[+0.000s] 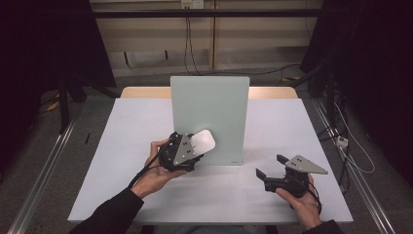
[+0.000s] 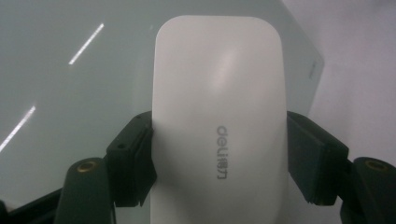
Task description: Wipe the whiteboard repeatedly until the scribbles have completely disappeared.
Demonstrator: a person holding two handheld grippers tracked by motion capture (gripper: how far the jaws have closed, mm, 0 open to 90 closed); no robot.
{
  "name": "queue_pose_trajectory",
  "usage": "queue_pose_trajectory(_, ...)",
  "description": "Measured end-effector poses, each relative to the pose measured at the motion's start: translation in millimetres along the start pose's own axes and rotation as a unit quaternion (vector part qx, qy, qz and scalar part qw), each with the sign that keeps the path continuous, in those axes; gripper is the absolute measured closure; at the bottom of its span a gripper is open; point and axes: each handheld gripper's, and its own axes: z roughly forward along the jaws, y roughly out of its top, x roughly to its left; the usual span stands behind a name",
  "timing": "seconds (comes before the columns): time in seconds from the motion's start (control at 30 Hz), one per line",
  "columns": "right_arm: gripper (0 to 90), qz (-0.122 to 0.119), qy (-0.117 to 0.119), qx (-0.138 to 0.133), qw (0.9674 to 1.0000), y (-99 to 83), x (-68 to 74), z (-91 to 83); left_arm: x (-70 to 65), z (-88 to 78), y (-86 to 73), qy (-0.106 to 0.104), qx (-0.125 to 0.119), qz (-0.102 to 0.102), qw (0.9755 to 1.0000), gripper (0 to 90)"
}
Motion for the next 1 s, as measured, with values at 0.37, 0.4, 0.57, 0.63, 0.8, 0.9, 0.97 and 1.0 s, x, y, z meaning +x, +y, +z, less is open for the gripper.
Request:
queue_pose_trajectory(0.37, 7.1, -0.001, 0.001, -0.001, 1.0000, 0.0, 0.0, 0.0, 25.7, -12.2, 8.9, 0.027, -0.040, -0.039, 0.9981, 31.1)
queue_pose_trajectory(0.4, 7.1, -0.001, 0.001, -0.001, 1.0000, 0.0, -0.1, -0.1, 25.1, -11.9, 8.7, 0.027, -0.039, -0.037, 0.9982, 31.2)
queue_pose_trajectory(0.57, 7.1, -0.001, 0.001, 0.000, 1.0000, -0.1, 0.1, 0.0, 15.0, -7.1, 6.0, 0.019, -0.022, -0.018, 0.9994, 31.1)
queue_pose_trajectory(0.63, 7.1, 0.000, 0.001, 0.000, 1.0000, -0.1, 0.1, 0.0, 8.1, -3.1, 3.9, 0.010, -0.015, -0.008, 0.9998, 31.2)
queue_pose_trajectory(0.8, 7.1, 0.000, 0.001, 0.000, 1.0000, 0.0, 0.2, 0.0, -8.2, 7.0, -1.1, -0.012, 0.000, 0.009, 0.9999, 31.1)
queue_pose_trajectory(0.9, 7.1, 0.000, 0.001, 0.000, 1.0000, -0.1, 0.1, -0.2, -16.9, 12.4, -3.9, -0.024, 0.008, 0.019, 0.9995, 31.1)
queue_pose_trajectory(0.97, 7.1, 0.000, 0.001, 0.000, 1.0000, -0.1, 0.1, -0.1, -22.1, 15.5, -5.9, -0.031, 0.014, 0.025, 0.9991, 31.1)
queue_pose_trajectory(1.0, 7.1, 0.000, 0.001, 0.000, 1.0000, -0.1, 0.1, 0.0, -24.9, 17.2, -7.0, -0.036, 0.016, 0.023, 0.9990, 31.1)
